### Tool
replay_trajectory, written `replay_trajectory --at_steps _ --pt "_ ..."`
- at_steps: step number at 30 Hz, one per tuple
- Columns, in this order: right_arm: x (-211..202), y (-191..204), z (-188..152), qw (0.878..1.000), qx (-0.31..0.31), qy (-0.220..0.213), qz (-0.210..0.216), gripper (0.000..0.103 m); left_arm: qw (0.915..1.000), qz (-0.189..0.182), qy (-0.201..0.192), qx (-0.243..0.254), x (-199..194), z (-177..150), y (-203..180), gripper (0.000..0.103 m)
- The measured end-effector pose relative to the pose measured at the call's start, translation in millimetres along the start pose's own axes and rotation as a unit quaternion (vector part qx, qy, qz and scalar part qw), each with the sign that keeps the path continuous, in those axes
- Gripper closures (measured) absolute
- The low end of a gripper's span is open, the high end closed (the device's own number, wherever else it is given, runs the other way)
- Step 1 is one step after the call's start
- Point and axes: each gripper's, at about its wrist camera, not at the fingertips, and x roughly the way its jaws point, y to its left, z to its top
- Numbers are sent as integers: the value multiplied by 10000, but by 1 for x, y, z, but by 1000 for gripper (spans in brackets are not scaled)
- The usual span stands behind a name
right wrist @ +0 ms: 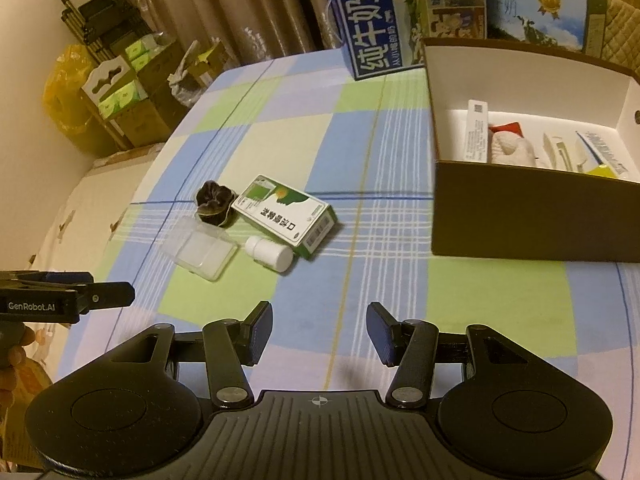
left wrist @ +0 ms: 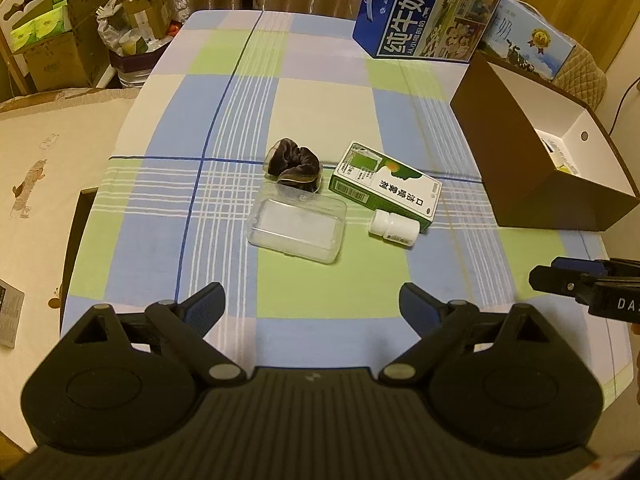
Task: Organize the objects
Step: 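Move both tools back toward the clear tray and pill bottle, then grasp the clear plastic tray with the left tool while the right tool grasps the white pill bottle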
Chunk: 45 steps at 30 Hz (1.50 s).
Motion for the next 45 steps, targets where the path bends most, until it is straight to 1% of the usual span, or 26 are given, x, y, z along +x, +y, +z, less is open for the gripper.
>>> replay_trajectory --at_steps 11,15,24,31,35,37,38,42,45 --pt "24 0 10 9999 43 111 -30 53 9998 -46 105 164 30 13 4 11" --pt "33 -3 14 9998 79 154 -52 53 9994 22 125 308 47 20 3 11" --pt "47 -5 23 9997 93 234 -51 53 9985 107 304 434 91 37 11 11" --pt "59 -2 27 9995 89 317 -27 53 9972 87 431 608 115 43 12 11" --pt "68 5 29 9993 12 363 71 53 9973 37 381 631 122 46 13 12" --pt "73 10 31 9991 -5 415 117 53 9971 26 325 687 122 46 12 18" --pt "76 12 31 9989 -17 443 158 53 9969 10 313 727 122 45 12 19" --pt "91 23 33 9980 18 557 308 53 9964 51 240 812 117 39 17 19" --pt "104 30 35 9970 131 659 378 53 9969 128 226 740 112 33 28 19"
